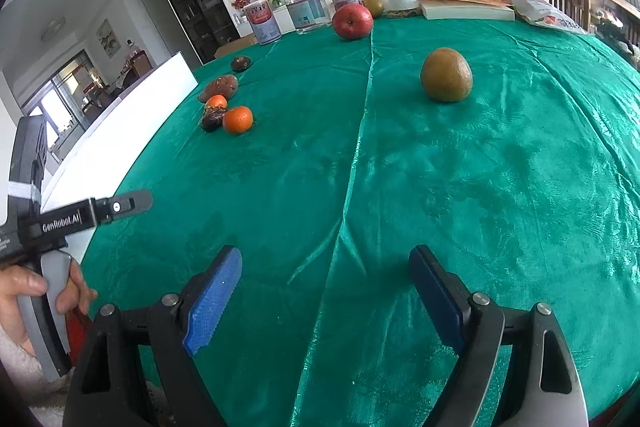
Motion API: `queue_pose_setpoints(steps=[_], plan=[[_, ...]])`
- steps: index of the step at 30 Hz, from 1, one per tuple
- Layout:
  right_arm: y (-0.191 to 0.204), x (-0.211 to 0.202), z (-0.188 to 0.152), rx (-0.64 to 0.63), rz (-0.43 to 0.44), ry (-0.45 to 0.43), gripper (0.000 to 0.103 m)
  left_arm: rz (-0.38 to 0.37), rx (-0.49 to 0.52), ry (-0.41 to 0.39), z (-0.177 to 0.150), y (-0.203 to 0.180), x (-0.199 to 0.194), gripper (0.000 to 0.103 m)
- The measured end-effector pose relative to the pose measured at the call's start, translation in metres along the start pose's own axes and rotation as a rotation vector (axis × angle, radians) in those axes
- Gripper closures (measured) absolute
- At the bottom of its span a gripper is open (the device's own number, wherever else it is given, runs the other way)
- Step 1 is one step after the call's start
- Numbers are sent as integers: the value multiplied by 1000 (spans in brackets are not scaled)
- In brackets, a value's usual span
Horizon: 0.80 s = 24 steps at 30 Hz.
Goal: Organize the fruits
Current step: 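Grasp dark dried fruit with left tool while right tool grasps brown pear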
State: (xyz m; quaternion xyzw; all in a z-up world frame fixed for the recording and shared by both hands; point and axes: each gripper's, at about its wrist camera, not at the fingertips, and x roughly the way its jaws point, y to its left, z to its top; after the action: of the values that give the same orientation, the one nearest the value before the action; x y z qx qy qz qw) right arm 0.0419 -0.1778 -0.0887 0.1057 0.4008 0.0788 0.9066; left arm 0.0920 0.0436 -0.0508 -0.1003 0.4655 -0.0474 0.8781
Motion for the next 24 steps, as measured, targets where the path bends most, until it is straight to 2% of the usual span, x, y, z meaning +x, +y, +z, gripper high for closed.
queue_pose_setpoints(steps=[4,7,10,14,16,18,19,21,24], plan=[[0,1,1,2,-4,-3,18,-42,-63,-7,31,12,5,6],[0,2,1,-1,-2,-3,17,-62,-74,-4,58,12,17,6],[1,2,2,-2,3,-3,16,-60,-85,30,83,5,42,6],[-10,-9,11,59,37,-25,16,-6,-87,69,105,-5,74,9],[-26,-19,37,121,42,-43,16,31,-65,96,110,-8,85,12],[-48,-19,77,156,23,-22,16,58,-34,129,110,-10,93,14],[-60,-15,100,170,13,10,16,72,-18,146,110,-12,96,14],[-84,5,143,206,-4,129,16,82,-7,179,112,-12,99,14],[-100,42,187,194,-42,282,16,62,-11,240,118,-11,98,14]])
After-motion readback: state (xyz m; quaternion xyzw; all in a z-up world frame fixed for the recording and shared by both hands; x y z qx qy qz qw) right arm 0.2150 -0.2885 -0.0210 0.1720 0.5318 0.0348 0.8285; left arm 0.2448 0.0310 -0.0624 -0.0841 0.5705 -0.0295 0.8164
